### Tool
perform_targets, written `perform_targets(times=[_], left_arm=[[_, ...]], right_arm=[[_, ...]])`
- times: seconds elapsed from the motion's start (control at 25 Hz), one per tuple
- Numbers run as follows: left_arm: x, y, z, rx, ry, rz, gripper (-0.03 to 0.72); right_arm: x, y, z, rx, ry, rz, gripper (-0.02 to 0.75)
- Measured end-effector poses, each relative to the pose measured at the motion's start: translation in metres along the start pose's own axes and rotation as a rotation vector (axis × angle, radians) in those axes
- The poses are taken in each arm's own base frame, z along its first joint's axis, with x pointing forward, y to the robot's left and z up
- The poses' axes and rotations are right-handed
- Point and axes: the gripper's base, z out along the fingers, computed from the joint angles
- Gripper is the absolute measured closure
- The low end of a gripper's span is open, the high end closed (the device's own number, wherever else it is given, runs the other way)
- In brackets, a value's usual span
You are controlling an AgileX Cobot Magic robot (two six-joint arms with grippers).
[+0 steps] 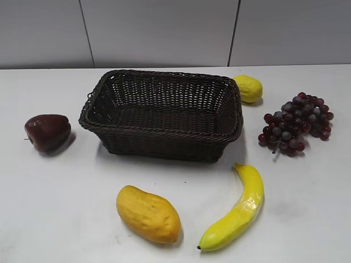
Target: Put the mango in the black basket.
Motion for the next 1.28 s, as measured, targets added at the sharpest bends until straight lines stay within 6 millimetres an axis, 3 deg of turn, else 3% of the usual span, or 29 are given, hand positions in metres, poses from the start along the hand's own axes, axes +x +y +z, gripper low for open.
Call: perform_targets(times=[0.64, 1.04, 1.28], left_arm=[[0.000, 0.000, 0.000, 0.000, 0.000, 0.000, 0.238], [0.000, 0.000, 0.000, 0.000, 0.000, 0.000, 0.238], [0.000, 0.000, 0.000, 0.000, 0.000, 0.000, 0.238]], right_arm=[[-0.003, 0.000, 0.006, 0.001, 0.039, 0.000, 0.163], [-0.042, -0.001, 0.055, -0.013, 0.360, -0.032, 0.163], [-0.060, 0.009, 0.103, -0.174, 0.561, -0.165, 0.163]])
